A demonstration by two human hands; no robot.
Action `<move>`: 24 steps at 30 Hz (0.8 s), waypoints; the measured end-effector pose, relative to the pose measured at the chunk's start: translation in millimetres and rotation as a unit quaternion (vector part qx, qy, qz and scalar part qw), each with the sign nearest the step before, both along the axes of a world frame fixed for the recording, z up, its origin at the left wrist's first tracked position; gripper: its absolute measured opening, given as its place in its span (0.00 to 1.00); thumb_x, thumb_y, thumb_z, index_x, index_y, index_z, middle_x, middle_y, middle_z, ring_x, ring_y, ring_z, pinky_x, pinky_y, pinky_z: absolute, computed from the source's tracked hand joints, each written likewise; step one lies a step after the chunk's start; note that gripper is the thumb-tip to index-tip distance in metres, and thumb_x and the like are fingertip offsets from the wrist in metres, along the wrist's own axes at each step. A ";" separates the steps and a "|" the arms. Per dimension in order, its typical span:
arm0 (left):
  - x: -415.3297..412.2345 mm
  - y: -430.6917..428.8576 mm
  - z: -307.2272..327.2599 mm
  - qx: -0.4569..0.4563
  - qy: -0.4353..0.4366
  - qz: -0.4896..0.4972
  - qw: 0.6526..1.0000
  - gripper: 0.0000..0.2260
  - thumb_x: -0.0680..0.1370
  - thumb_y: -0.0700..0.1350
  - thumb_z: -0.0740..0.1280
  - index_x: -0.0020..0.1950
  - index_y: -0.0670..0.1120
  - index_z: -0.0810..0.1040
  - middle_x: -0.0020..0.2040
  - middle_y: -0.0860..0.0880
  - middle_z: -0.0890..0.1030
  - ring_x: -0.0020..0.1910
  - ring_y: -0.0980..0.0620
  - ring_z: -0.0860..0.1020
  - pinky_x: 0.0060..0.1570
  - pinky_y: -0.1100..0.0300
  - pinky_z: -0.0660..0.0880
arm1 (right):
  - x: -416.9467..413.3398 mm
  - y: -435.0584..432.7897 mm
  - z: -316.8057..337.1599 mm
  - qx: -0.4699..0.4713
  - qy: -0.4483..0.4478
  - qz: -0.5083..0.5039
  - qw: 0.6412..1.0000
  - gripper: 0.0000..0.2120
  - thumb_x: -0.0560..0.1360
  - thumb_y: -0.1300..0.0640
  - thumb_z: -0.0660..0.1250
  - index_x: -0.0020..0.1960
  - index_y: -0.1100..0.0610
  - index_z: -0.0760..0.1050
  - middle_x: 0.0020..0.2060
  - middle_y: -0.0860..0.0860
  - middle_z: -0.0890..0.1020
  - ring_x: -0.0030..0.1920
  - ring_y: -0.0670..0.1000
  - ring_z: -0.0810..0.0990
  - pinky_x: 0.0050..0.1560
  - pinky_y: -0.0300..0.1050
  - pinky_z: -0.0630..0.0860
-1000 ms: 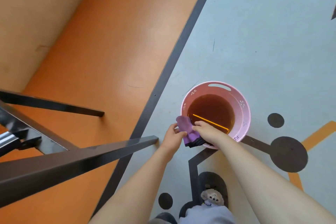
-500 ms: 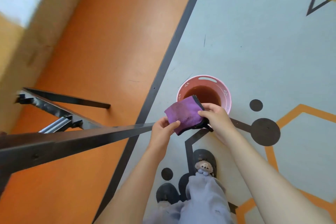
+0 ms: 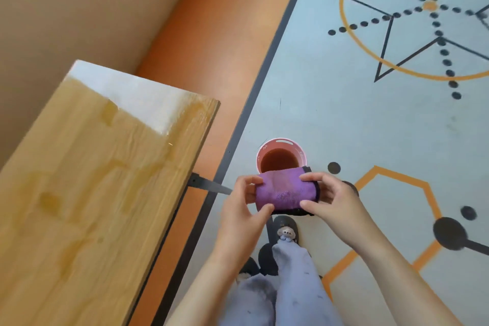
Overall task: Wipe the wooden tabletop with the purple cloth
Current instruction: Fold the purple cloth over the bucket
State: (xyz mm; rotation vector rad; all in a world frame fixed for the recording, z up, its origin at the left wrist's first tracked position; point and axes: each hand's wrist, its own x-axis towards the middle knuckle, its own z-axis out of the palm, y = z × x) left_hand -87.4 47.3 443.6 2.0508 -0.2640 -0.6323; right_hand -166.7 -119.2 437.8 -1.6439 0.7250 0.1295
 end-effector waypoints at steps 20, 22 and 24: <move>-15.9 148.4 150.9 -0.055 0.052 0.072 0.995 0.05 0.74 0.45 0.72 0.46 0.45 0.79 0.53 0.55 0.80 0.54 0.59 0.78 0.53 0.63 0.75 | 16.2 107.3 153.8 0.003 -0.045 0.162 0.986 0.03 0.72 0.63 0.67 0.43 0.57 0.77 0.42 0.58 0.81 0.41 0.52 0.79 0.44 0.42 0.75; -20.1 158.3 147.0 -0.132 0.146 0.088 0.976 0.08 0.75 0.46 0.70 0.47 0.43 0.76 0.50 0.46 0.82 0.50 0.51 0.80 0.53 0.53 0.76 | 16.9 115.6 155.6 0.039 -0.030 0.171 0.984 0.02 0.74 0.61 0.66 0.44 0.58 0.78 0.42 0.59 0.81 0.41 0.50 0.79 0.44 0.43 0.75; -30.5 170.0 139.0 -0.183 0.209 0.113 0.954 0.07 0.74 0.46 0.69 0.45 0.44 0.73 0.46 0.43 0.80 0.46 0.48 0.78 0.51 0.51 0.76 | 18.6 129.0 152.3 0.050 -0.011 0.185 0.982 0.04 0.75 0.59 0.66 0.46 0.57 0.78 0.40 0.56 0.81 0.41 0.49 0.80 0.42 0.43 0.76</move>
